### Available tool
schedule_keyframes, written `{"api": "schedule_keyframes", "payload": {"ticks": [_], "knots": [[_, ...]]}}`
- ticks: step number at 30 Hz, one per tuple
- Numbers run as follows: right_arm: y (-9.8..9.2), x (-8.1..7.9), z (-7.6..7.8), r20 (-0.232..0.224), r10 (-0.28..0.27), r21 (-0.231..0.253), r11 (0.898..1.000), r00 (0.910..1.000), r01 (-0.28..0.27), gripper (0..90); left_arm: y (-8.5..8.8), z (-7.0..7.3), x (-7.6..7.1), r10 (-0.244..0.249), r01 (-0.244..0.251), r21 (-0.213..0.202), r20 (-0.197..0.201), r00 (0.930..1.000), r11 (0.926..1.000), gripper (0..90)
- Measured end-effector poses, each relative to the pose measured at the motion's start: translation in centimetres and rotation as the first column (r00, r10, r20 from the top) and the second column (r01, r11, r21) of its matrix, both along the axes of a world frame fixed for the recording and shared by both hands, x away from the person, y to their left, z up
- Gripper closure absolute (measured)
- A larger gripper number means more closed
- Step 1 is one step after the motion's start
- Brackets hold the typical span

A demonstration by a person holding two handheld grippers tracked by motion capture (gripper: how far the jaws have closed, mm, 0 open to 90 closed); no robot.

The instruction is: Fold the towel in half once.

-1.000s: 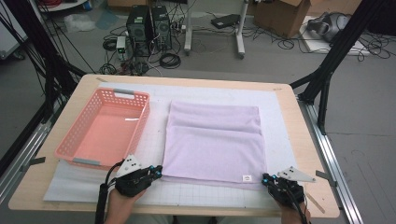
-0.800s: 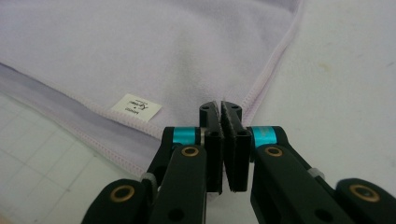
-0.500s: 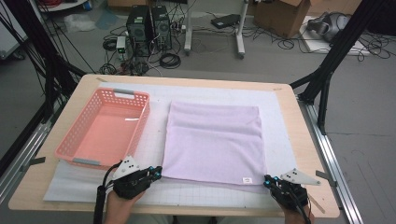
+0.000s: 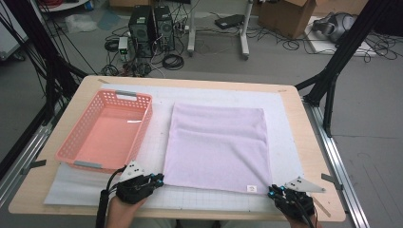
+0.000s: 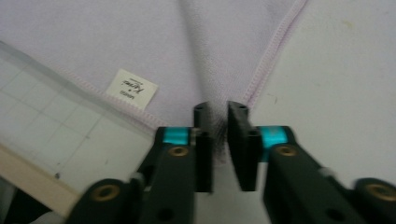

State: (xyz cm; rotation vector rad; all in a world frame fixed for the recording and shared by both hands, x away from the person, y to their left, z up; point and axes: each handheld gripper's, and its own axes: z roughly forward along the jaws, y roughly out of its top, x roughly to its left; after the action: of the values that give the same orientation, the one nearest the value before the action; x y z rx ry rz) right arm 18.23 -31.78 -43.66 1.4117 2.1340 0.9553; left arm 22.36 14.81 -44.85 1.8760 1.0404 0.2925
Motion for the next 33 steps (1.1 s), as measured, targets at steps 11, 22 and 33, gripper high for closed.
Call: {"api": "schedule_keyframes", "payload": {"ticks": [11, 22, 33], "knots": [[-0.2, 0.4, -1.0, -0.017, -0.056, 0.046, 0.997, 0.9983, 0.057, 63.7, -0.6, -0.4, 1.2, 0.040, -0.038, 0.075, -0.018, 0.9991, 0.9965, 49.8], [-1.0, -0.3, -0.7, -0.049, 0.009, 0.111, 0.994, 0.9988, -0.003, 85.7, -0.3, -0.2, 0.1, -0.074, 0.076, 0.017, -0.104, 0.9919, 0.9969, 87.9], [-1.4, -4.1, 0.1, -0.048, 0.058, 0.092, 0.994, 0.9972, -0.053, 85.7, 0.5, -0.1, -3.7, -0.146, 0.149, 0.025, -0.095, 0.9847, 0.9885, 87.8]]}}
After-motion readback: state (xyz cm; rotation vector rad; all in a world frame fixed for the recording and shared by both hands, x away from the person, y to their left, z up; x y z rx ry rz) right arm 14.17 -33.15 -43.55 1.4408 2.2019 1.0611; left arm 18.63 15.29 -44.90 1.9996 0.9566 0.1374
